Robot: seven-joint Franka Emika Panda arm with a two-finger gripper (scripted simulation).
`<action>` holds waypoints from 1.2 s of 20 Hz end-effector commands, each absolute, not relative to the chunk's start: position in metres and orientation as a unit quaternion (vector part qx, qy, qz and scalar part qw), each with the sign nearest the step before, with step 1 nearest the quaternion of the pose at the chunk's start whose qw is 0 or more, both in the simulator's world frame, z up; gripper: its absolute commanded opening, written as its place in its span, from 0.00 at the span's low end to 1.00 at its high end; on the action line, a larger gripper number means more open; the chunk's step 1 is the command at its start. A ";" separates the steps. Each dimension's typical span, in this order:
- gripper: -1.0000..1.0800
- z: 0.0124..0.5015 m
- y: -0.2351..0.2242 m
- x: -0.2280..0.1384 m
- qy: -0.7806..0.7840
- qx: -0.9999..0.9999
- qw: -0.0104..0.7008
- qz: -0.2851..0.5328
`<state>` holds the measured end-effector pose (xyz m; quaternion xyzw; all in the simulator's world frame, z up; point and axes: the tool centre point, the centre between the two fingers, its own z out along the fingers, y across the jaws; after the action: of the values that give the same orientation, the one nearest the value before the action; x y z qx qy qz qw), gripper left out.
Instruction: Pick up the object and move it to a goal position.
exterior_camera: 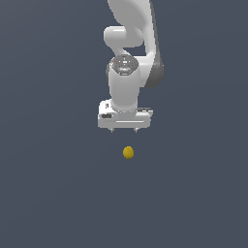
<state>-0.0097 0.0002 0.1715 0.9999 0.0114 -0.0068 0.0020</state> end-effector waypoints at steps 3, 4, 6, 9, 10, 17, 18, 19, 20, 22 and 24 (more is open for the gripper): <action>0.96 0.171 -0.001 -0.009 0.005 1.000 0.002 -0.006; 0.96 0.170 -0.001 -0.009 0.001 1.000 0.002 -0.006; 0.96 0.168 0.000 -0.008 -0.008 1.000 0.001 -0.006; 0.96 0.164 0.001 -0.006 -0.025 1.000 0.001 -0.006; 0.96 0.163 0.002 -0.005 -0.033 0.999 0.000 -0.006; 0.96 0.148 0.006 0.001 -0.102 0.995 -0.002 -0.006; 0.96 0.145 0.007 0.002 -0.115 0.993 -0.002 -0.006; 0.96 0.142 0.007 0.003 -0.128 0.992 -0.002 -0.006; 0.96 0.139 0.008 0.004 -0.142 0.990 -0.003 -0.006; 0.96 0.133 0.010 0.007 -0.169 0.986 -0.003 -0.005; 0.96 0.127 0.011 0.009 -0.195 0.981 -0.003 -0.005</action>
<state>0.0072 0.0100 0.1317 0.9846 -0.1747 -0.0055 -0.0029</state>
